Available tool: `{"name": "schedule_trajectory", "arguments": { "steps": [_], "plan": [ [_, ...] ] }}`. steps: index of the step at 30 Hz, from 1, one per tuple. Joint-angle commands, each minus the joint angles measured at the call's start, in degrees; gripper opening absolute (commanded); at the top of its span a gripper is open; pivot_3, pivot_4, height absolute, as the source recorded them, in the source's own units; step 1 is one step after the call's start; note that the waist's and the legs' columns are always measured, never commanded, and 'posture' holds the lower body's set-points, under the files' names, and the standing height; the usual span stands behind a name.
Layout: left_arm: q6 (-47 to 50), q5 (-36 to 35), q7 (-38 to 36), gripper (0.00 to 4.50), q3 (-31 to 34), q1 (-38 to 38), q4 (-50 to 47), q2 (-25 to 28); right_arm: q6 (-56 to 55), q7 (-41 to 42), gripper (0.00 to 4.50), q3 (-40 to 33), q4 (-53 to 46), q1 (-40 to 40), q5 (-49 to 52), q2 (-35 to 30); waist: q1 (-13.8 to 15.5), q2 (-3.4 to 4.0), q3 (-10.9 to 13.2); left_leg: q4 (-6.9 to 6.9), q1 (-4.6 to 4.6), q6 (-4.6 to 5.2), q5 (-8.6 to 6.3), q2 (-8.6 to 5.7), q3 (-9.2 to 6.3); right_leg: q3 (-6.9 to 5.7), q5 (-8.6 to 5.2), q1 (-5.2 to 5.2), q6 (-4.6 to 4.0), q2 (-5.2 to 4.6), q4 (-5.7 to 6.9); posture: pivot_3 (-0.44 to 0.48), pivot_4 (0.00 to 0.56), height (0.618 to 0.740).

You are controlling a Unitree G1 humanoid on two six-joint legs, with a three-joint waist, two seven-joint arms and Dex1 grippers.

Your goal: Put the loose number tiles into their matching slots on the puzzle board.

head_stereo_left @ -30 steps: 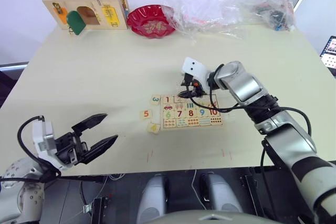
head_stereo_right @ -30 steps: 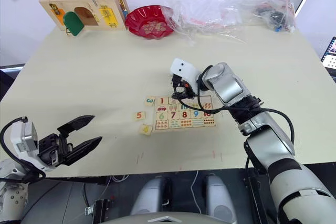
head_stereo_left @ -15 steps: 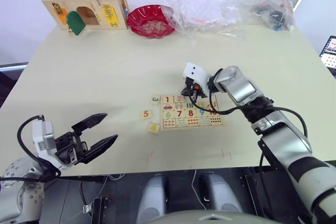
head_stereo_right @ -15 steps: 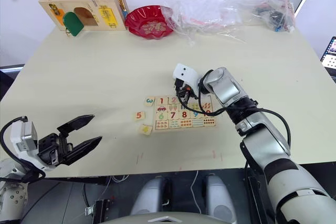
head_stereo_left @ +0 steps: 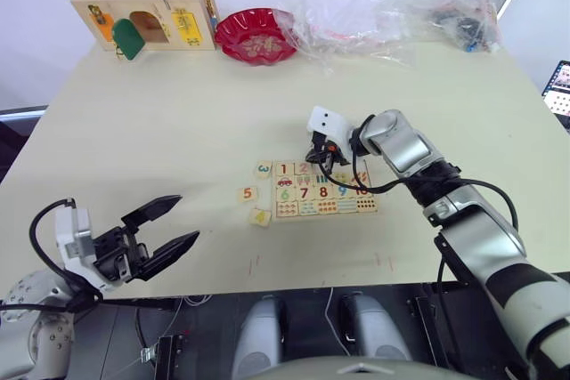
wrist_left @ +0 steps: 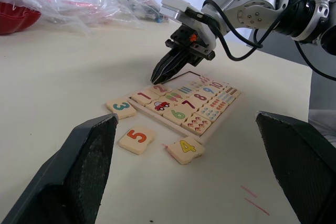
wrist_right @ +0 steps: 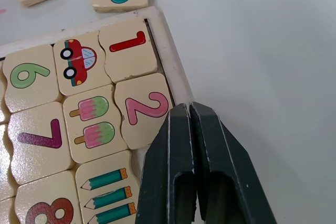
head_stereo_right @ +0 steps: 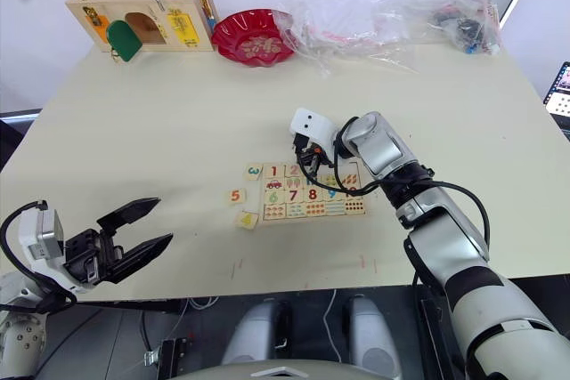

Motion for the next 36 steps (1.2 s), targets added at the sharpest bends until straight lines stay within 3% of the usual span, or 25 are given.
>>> {"name": "schedule_trajectory", "arguments": {
  "steps": [1, 14, 22, 27, 28, 31, 36],
  "plan": [
    [-0.75, -0.59, 0.02, 4.5, 1.45, 0.19, -1.25, 0.1, -0.85, 0.81, 0.07, -0.85, -2.81, -0.32, -0.16, -0.01, 0.0, 0.0, 0.0, 0.0, 0.0, 0.0, 0.0, 0.0, 0.0, 0.0, 0.0, 0.0, 0.0, 0.0, 0.0, 0.0, 0.15, 0.74],
    [-0.9, -0.35, 0.07, 4.5, 1.35, 0.29, -0.97, -0.03, -2.11, 2.06, 0.07, -2.85, -6.12, 1.4, 0.02, -2.79, 0.01, 0.0, 0.0, 0.0, 0.0, 0.0, 0.0, 0.0, 0.0, 0.0, 0.0, 0.0, 0.0, 0.0, 0.0, 0.0, 0.15, 0.74],
    [-1.5, 0.22, 0.55, 4.5, 1.07, 0.98, -0.65, -0.73, -8.96, 5.45, 0.07, -15.06, -22.15, 15.08, 11.24, -9.64, 0.39, -0.04, -0.03, 0.0, 0.0, 0.0, 0.0, -0.02, -0.01, -0.01, 0.01, 0.04, 0.03, -0.01, -0.06, 0.0, 0.15, 0.74],
    [-1.98, 0.71, 0.36, 4.5, 0.98, 1.21, 0.2, -0.94, 0.9, 8.94, 0.07, -22.54, -29.81, 21.88, 21.7, -15.06, 0.42, -0.03, -0.01, 0.04, 0.04, 0.01, 0.0, -0.01, 0.02, 0.05, 0.04, 0.06, 0.08, 0.0, -0.03, 0.0, 0.15, 0.74],
    [-2.1, 0.83, 0.3, 4.5, 0.97, 1.28, 0.46, -0.95, -0.04, 9.28, 0.66, -24.74, -32.09, 24.66, 23.56, -16.22, 0.4, -0.04, -0.02, 0.05, 0.05, 0.01, 0.0, -0.01, 0.03, 0.06, 0.05, 0.08, 0.09, 0.0, -0.04, 0.0, 0.15, 0.74],
    [-2.42, 1.2, -0.02, 4.5, 0.95, 1.39, 1.37, -0.88, -0.38, 11.22, 1.54, -29.34, -37.86, 32.77, 27.72, -19.98, 0.63, -0.07, -0.04, 0.03, 0.13, 0.01, 0.0, -0.01, 0.0, 0.05, 0.05, 0.16, 0.09, 0.01, -0.07, 0.0, 0.15, 0.74],
    [-2.84, 1.67, -0.66, 4.5, 0.8, 1.27, 2.86, -0.58, -3.21, 12.71, 3.94, -34.03, -43.15, 43.46, 30.43, -24.75, 0.78, -0.06, -0.03, 0.06, 0.14, 0.01, 0.0, -0.02, -0.02, 0.03, -0.01, 0.22, 0.03, 0.01, -0.11, 0.0, 0.15, 0.74]
  ]
}}
